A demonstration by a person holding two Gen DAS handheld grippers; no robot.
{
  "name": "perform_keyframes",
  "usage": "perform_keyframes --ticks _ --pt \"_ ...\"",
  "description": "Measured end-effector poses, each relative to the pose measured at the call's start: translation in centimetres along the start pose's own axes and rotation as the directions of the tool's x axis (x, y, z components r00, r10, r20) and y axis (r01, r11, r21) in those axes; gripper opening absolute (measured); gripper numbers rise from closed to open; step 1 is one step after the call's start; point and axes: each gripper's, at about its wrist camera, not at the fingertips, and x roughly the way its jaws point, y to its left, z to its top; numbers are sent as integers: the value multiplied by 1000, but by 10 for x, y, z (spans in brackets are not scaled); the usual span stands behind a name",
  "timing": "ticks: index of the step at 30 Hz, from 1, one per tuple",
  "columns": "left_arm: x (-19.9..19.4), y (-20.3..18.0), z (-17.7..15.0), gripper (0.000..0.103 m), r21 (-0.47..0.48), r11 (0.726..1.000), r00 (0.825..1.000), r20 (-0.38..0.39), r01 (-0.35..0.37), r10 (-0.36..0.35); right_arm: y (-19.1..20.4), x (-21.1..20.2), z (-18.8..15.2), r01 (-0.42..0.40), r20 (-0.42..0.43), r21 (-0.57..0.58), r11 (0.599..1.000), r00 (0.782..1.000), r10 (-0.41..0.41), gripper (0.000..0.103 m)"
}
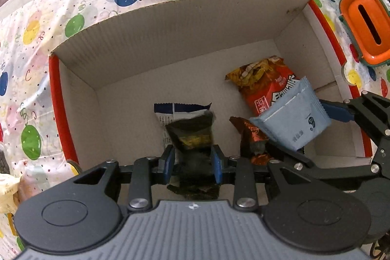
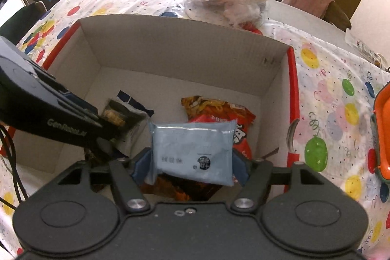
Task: Organize snacks
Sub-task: 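Open both tools to drop the packets into the box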
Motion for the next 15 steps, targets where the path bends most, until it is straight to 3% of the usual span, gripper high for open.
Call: perform_keyframes --ticks 4,15 --pt "-6 1 -4 49 -17 999 999 28 27 -27 2 -4 -2 -3 14 -9 1000 1000 3 73" --pt "-48 4 -24 56 -8 997 980 182 81 -78 -2 -38 -11 -68 115 63 996 991 61 82"
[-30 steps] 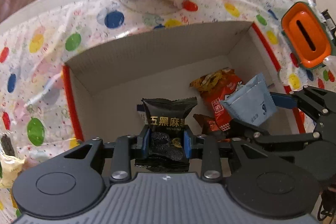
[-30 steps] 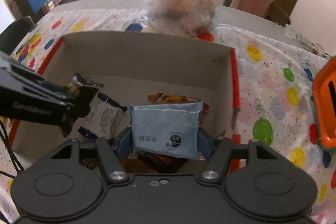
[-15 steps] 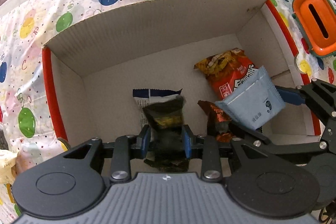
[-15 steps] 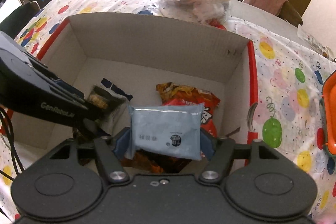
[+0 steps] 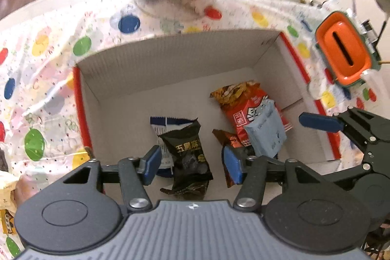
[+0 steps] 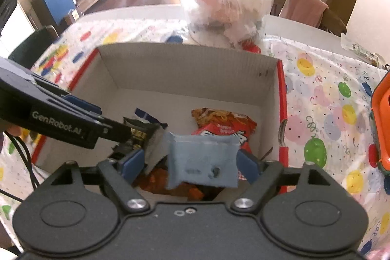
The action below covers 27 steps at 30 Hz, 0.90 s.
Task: Organize snacks
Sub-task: 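Open both tools to drop the packets into the box, then move both tools back toward the remaining snacks on the table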
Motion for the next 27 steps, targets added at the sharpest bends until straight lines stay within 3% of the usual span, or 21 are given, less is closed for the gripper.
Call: perform_keyframes --ticks 12,14,23,27 --pt "-56 3 -29 64 71 997 984 178 -5 -7 11 -32 -5 -84 105 58 995 991 78 86" --pt "-64 6 -36 64 76 997 979 205 -9 -7 16 -38 -7 -88 133 60 994 988 79 95" --pt "-100 35 -66 70 92 994 939 342 -58 23 47 -56 -14 -134 218 63 989 969 118 100" --pt "-113 55 -83 80 97 992 919 394 -80 36 69 -60 -12 -158 245 49 986 959 142 102"
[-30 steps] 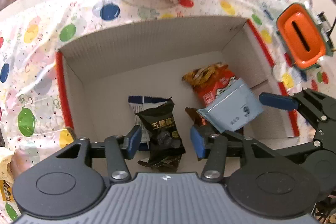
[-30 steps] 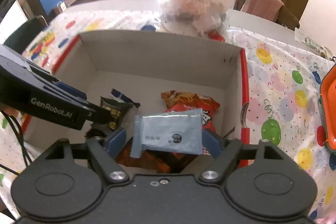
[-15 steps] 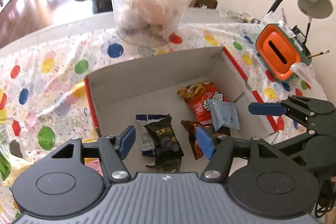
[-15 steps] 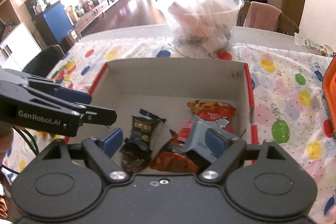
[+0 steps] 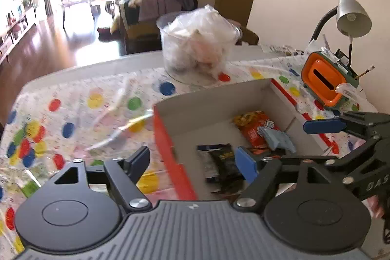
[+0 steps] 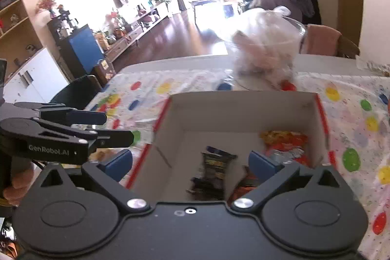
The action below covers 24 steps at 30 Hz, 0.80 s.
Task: Organize snacks
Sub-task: 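Move both tools back toward the remaining snacks on the table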
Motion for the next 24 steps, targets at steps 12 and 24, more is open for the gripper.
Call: perform_keyframes --ticks 12,24 --pt "-28 102 -33 83 -69 996 998 -7 -57 57 84 37 2 -51 -27 -17 999 998 50 103" --pt "-10 221 -42 83 -193 947 966 -101 -255 240 155 98 11 -33 -95 -36 999 995 29 103"
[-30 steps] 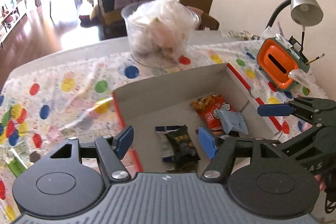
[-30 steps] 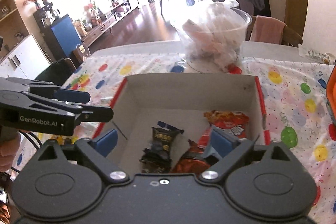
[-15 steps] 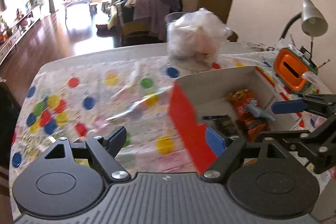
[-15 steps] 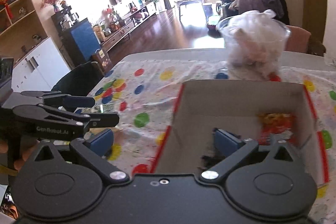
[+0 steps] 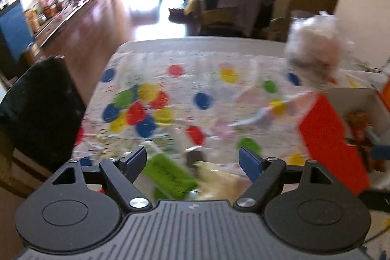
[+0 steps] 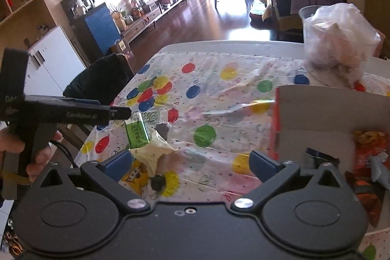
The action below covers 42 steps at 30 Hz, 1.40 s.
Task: Organize snacks
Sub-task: 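Move both tools back toward the remaining snacks on the table, then grasp the green biscuit bar with left tool while right tool grasps cream bag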
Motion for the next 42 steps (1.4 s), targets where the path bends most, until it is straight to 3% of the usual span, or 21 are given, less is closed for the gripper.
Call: perform_keyframes --ticks 5,10,21,29,33,36,42 --pt "27 31 9 83 -61 998 998 -57 -28 24 20 29 6 -9 -45 13 1000 999 10 102" --pt "55 50 15 83 -142 990 991 -137 -23 3 33 57 10 -13 -103 43 999 995 18 102" --pt "115 64 14 83 -297 953 948 -318 -65 -34 37 122 13 0 -254 142 990 966 36 96" --pt "130 69 12 82 -366 926 933 -357 -89 -52 34 153 14 16 -294 243 970 954 58 87" --pt "136 68 10 67 -374 923 926 -373 -87 -63 34 164 13 14 -313 278 960 947 77 83" --pt "136 65 10 65 -362 928 926 -372 -87 -58 39 169 13 23 -322 268 963 944 67 79" --pt "134 62 9 50 -335 938 928 -369 -92 -41 41 172 10 22 -326 270 963 943 70 62"
